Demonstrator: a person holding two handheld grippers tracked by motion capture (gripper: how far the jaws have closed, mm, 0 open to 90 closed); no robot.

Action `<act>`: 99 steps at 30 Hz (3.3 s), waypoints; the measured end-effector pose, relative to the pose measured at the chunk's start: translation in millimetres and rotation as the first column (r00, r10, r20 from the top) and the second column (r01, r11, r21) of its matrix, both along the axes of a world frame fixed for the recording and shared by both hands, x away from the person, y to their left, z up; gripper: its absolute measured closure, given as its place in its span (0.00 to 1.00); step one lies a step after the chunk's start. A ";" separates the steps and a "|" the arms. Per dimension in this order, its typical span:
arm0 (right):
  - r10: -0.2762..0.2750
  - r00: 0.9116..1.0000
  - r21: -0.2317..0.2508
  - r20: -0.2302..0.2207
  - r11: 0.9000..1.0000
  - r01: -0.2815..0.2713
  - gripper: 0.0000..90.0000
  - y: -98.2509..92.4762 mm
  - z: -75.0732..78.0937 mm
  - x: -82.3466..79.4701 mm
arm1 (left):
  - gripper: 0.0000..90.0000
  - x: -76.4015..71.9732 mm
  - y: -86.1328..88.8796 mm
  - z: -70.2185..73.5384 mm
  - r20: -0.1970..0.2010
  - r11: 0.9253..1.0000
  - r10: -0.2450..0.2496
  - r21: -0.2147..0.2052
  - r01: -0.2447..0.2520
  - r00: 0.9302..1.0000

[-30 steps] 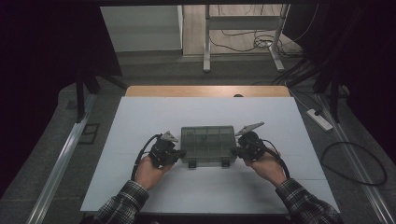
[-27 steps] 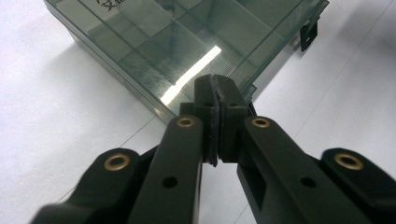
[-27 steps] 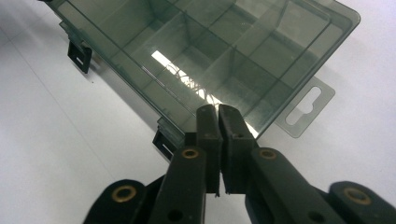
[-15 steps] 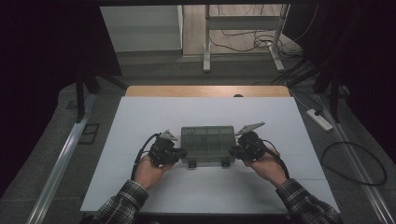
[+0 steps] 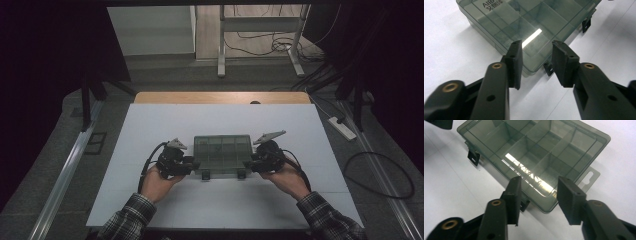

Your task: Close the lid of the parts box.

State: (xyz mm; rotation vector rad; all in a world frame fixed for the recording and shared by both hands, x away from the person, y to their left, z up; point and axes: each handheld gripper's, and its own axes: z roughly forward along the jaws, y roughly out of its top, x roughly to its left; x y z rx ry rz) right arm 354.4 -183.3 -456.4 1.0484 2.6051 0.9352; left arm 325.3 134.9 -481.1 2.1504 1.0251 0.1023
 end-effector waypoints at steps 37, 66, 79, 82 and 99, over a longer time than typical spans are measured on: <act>0.022 1.000 0.049 0.002 0.999 -0.023 0.05 -25.8 8.7 -16.2 | 0.02 -24.6 40.9 3.9 0.030 1.000 0.027 -0.017 -0.026 0.999; -0.006 1.000 0.064 0.030 0.998 0.004 0.00 -56.9 1.5 -34.9 | 0.00 -56.5 78.8 3.2 0.082 0.995 0.096 -0.003 -0.096 0.992; -0.032 0.998 0.067 0.054 0.997 0.029 0.00 -74.8 3.1 -48.3 | 0.00 -71.4 95.2 4.6 0.087 0.991 0.132 -0.021 -0.131 0.987; -0.041 0.997 0.066 0.061 0.997 0.037 0.00 -79.0 3.9 -51.4 | 0.00 -74.5 98.3 4.9 0.087 0.990 0.139 -0.024 -0.138 0.986; -0.111 0.993 0.082 0.038 0.991 0.108 0.00 -102.3 2.9 -66.4 | 0.00 -91.6 111.4 6.4 0.094 0.983 0.180 -0.039 -0.177 0.979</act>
